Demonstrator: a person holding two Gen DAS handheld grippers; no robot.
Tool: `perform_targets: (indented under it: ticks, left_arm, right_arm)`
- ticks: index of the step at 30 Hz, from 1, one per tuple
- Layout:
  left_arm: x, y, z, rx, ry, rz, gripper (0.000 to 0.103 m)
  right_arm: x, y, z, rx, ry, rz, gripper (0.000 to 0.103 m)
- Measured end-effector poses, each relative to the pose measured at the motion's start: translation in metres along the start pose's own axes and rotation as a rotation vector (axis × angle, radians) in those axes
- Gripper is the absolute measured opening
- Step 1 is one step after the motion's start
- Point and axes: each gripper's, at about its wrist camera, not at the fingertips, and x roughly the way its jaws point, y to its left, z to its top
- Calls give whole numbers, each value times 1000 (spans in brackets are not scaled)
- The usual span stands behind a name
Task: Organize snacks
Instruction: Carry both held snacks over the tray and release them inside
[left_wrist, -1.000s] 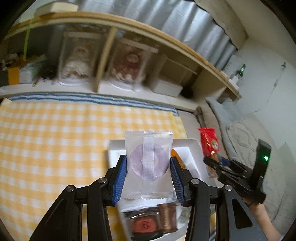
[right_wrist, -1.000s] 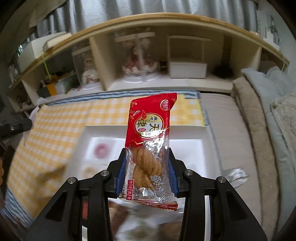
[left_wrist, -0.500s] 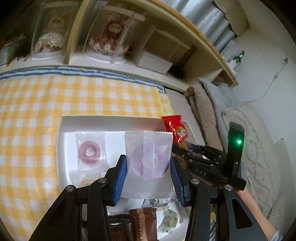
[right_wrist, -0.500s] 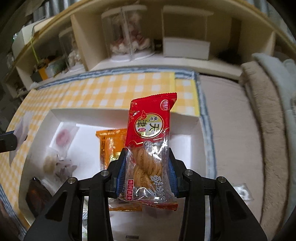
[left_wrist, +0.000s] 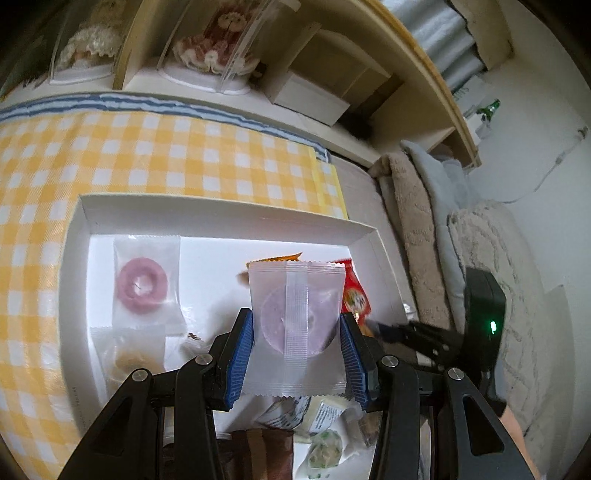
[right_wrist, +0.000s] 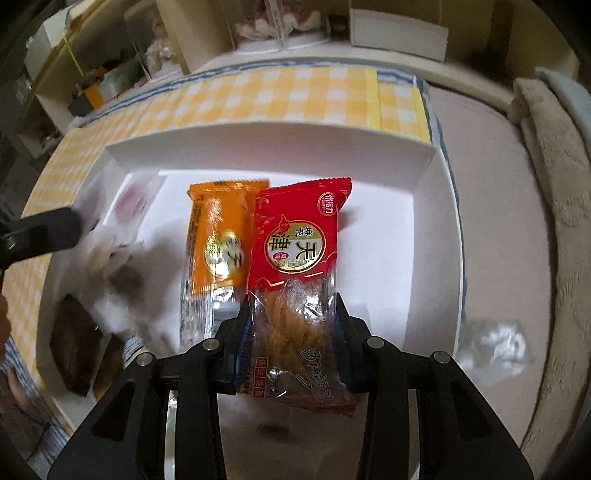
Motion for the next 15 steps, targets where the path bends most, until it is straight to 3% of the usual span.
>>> perform_targets:
  ticks: [3,7,15]
  left_arm:
    - [4,3,3,-33,-2,-26,45]
    - [17,7,8,-80,-2,-35,45]
    - [42,16,21,-83,-3,115,45]
  right_arm:
    - [-7,2,-4,-11,15,-20,38]
    - [-21,-3,3,-1,-49,-31,38]
    - [-18,4,28,-41,-69,-9,38]
